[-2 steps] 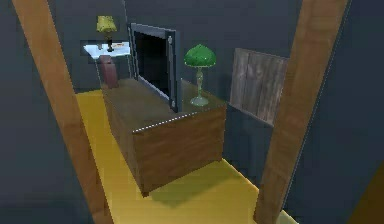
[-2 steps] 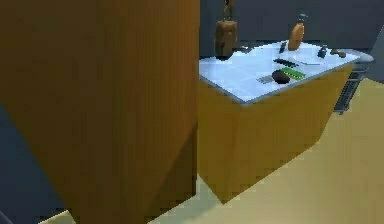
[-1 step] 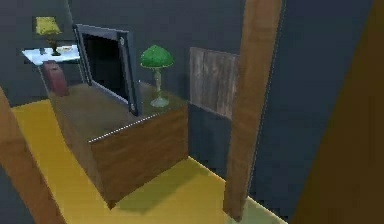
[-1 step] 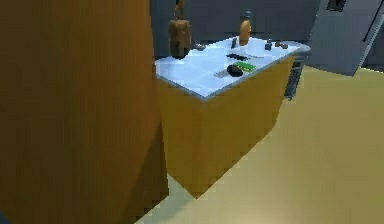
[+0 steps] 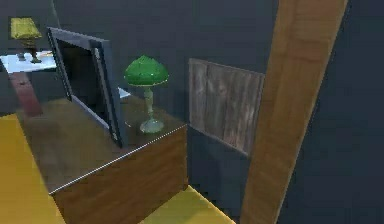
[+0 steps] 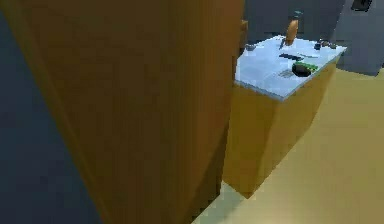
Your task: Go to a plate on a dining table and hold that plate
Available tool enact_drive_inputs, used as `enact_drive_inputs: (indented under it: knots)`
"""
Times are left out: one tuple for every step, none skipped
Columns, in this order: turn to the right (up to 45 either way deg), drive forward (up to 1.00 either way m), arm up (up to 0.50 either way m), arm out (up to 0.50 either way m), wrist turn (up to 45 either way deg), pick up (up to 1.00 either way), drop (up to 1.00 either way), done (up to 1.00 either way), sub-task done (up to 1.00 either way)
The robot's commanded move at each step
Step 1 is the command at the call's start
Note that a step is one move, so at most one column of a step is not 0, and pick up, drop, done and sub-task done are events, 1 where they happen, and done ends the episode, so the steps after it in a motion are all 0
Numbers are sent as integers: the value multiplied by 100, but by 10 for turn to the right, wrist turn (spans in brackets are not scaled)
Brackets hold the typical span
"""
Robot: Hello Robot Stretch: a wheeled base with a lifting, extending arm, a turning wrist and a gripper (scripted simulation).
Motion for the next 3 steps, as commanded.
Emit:
enact_drive_inputs:
  knots:
    - [-390, 0, 0, 0, 0, 0, 0, 0, 0]
    - [0, 30, 0, 0, 0, 0, 0, 0, 0]
    - [-450, 0, 0, 0, 0, 0, 0, 0, 0]
